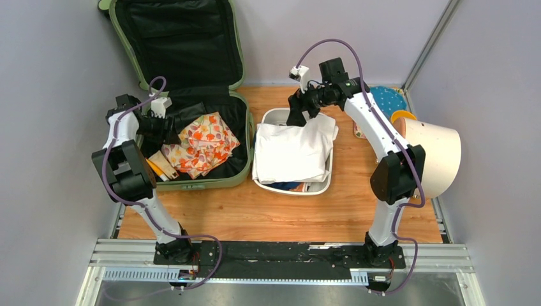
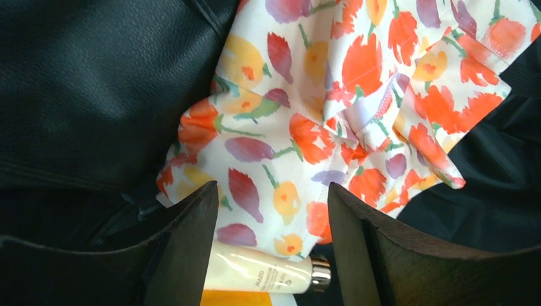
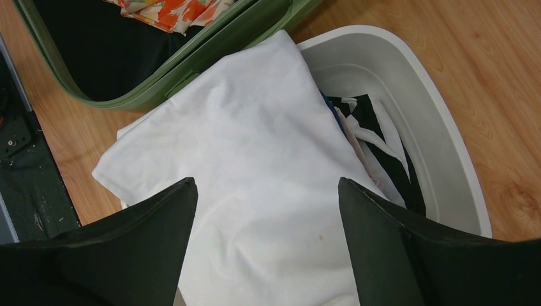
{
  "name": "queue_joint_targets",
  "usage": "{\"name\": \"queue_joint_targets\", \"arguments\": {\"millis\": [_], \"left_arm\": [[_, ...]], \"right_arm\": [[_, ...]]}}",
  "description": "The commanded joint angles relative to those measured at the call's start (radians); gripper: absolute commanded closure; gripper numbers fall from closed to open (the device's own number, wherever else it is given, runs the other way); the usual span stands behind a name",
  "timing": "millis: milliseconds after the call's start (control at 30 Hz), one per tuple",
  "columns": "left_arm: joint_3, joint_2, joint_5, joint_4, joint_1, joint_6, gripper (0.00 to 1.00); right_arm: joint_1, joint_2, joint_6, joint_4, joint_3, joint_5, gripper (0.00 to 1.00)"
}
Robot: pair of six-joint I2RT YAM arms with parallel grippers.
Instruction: Open, take out, and arrange the luggage
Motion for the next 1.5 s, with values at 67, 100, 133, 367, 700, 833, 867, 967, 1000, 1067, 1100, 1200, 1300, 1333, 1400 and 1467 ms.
{"name": "queue_joint_targets", "arguments": {"millis": [67,100,133,367,700,833,867,967,1000,1067,1100,1200,1300,1333,1400,1467], "left_arm": [[0.081,0.061,0.063,0.108,-0.012,0.034,0.35],[0.085,0.072,0.062,0.131,-0.025,0.04,0.37],[0.09,0.079,0.06,0.143,-0.035,0.045,0.37],[0.15,0.173,-0.002,0.243,-0.115,0.053,0.37],[0.234,0.277,0.008,0.188,-0.151,0.112,0.38],[0.23,0.256,0.121,0.139,-0.159,0.131,0.44],[0.196,0.224,0.156,0.139,-0.161,0.142,0.47],[0.094,0.141,0.129,0.157,-0.19,0.189,0.56],[0.061,0.118,0.125,0.191,-0.2,0.197,0.58],[-0.018,0.07,0.099,0.231,-0.211,0.194,0.64],[-0.032,0.064,0.091,0.254,-0.216,0.192,0.66],[-0.028,0.073,0.036,0.265,-0.227,0.183,0.71],[-0.029,0.076,-0.013,0.309,-0.23,0.143,0.65],[-0.031,0.076,-0.01,0.312,-0.23,0.142,0.64],[-0.039,0.073,-0.006,0.331,-0.234,0.142,0.62],[-0.037,0.076,-0.021,0.34,-0.237,0.136,0.69]], "right_arm": [[0.007,0.012,0.03,0.048,0.054,-0.032,0.16],[0.009,0.017,0.031,0.048,0.057,-0.034,0.16],[0.007,0.018,0.031,0.048,0.066,-0.037,0.16],[0.009,0.034,0.037,0.062,0.096,-0.04,0.16],[0.009,0.026,0.037,0.062,0.092,-0.025,0.17],[0.007,0.029,0.037,0.062,0.092,-0.023,0.17],[0.009,0.027,0.037,0.062,0.092,-0.023,0.17],[0.009,0.027,0.034,0.062,0.092,-0.022,0.17],[0.007,0.026,0.034,0.062,0.09,-0.022,0.17],[0.009,0.029,0.034,0.062,0.09,-0.023,0.17],[0.009,0.029,0.037,0.062,0.092,-0.025,0.17],[0.009,0.029,0.042,0.063,0.095,-0.028,0.17],[0.009,0.026,0.04,0.062,0.09,-0.022,0.17],[0.009,0.021,0.04,0.062,0.089,-0.019,0.17],[0.009,0.02,0.039,0.062,0.081,-0.019,0.17],[0.009,0.015,0.039,0.06,0.078,-0.016,0.17]]}}
